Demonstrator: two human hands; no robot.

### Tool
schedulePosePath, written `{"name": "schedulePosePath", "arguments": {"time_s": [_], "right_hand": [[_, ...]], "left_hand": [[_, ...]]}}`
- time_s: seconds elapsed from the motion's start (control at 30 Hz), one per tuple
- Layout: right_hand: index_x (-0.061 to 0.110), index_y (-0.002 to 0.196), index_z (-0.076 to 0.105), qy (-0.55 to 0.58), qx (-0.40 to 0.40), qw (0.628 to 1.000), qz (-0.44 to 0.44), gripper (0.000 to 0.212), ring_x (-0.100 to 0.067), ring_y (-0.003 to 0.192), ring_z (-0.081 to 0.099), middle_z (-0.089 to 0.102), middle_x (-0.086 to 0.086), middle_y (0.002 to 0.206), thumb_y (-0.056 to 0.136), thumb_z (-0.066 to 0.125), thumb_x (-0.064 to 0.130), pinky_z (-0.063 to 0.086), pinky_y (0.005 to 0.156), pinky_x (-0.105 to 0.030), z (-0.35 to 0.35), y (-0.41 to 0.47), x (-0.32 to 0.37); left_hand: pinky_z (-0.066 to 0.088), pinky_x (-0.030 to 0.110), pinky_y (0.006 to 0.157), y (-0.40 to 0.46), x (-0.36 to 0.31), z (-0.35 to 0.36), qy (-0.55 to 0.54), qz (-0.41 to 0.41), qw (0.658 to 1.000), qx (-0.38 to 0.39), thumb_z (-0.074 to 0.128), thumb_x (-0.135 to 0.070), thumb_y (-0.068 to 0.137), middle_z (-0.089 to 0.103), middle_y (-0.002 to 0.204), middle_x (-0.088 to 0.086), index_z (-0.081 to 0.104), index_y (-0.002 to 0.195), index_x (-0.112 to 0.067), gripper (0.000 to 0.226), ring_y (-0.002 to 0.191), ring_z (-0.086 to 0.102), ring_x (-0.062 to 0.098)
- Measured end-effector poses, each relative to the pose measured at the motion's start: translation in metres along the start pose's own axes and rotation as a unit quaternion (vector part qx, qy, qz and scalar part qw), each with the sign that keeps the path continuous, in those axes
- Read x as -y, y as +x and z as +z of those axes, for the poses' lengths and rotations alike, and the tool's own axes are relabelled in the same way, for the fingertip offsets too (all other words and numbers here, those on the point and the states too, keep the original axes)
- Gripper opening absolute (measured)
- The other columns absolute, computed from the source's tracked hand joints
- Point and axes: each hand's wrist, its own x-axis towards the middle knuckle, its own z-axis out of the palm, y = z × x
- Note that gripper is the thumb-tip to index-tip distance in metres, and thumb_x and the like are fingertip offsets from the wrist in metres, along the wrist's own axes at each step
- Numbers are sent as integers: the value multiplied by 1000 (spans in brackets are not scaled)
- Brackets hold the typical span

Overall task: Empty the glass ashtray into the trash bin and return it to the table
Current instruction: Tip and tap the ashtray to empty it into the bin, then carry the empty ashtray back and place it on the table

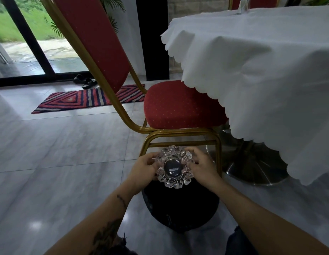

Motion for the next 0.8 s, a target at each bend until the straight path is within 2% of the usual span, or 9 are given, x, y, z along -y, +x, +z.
{"name": "schedulePosePath", "arguments": {"time_s": [0.07, 0.17, 0.3, 0.43, 0.5, 0.57, 0.6, 0.7, 0.8], "right_hand": [[45, 119, 60, 9, -1, 1000, 3, 50, -51, 110, 61, 70, -17, 113, 98, 54, 0, 53, 73, -46, 6, 3, -4], [57, 109, 62, 17, -15, 1000, 10, 52, -52, 92, 66, 74, -18, 91, 99, 57, 6, 49, 68, -40, 14, 8, -8], [41, 129, 63, 24, -13, 1000, 11, 43, -48, 103, 65, 76, -17, 104, 100, 58, 9, 58, 84, -51, 19, 15, -5], [31, 139, 58, 32, -16, 999, 31, 45, -19, 92, 71, 73, -11, 118, 101, 56, 8, 57, 81, -22, 17, 18, 20], [30, 141, 57, 22, -19, 999, 40, 45, -22, 97, 70, 72, -18, 118, 101, 57, 9, 58, 86, -26, 14, 11, 48], [27, 141, 58, 36, -11, 998, 47, 45, -24, 116, 66, 69, -15, 129, 101, 57, 6, 55, 101, -37, 8, 0, 81], [23, 140, 58, 47, -7, 998, 50, 45, -17, 116, 66, 69, -8, 129, 100, 56, 2, 55, 100, -32, 3, -6, 101], [24, 131, 62, 69, -12, 996, 61, 45, 12, 85, 68, 72, 5, 111, 99, 53, -6, 54, 77, -7, -13, -24, 167], [32, 124, 66, 63, -24, 995, 76, 44, -7, 98, 72, 75, 2, 110, 98, 56, -2, 58, 92, -28, -28, -39, 229]], "left_hand": [[61, 57, 91, 1, 5, -1, -38, -24, 999, -6, 55, -7, 102, 74, 114, 19, 62, 133, -14, 32, 107, 71, 43], [66, 44, 76, -1, 10, -2, -73, -43, 996, -25, 54, -7, 103, 74, 113, 18, 61, 133, -10, 31, 100, 75, 40], [66, 31, 57, 2, 11, -4, -118, -38, 991, -44, 54, -6, 103, 76, 97, 7, 62, 128, -13, 28, 70, 79, 20], [67, 44, 74, 3, -1, -9, -98, -12, 992, -85, 57, -12, 103, 79, 103, 9, 65, 130, -20, 30, 82, 80, 21], [63, 53, 86, -7, -22, -16, -73, 2, 992, -104, 59, -17, 102, 81, 105, 6, 71, 121, -38, 30, 93, 79, 25], [63, 54, 87, -23, -53, -27, -58, 0, 992, -111, 59, -20, 102, 81, 106, 5, 72, 106, -52, 35, 96, 78, 26], [64, 55, 84, -30, -70, -34, -54, -3, 992, -112, 59, -20, 102, 81, 104, 5, 72, 104, -55, 37, 94, 78, 28], [64, 60, 78, -52, -124, -56, -52, -13, 992, -111, 60, -18, 101, 81, 99, 10, 72, 110, -47, 33, 91, 75, 41], [64, 58, 81, -78, -182, -76, -59, -15, 992, -108, 60, -18, 101, 81, 101, 6, 72, 110, -48, 34, 93, 77, 34]]}}
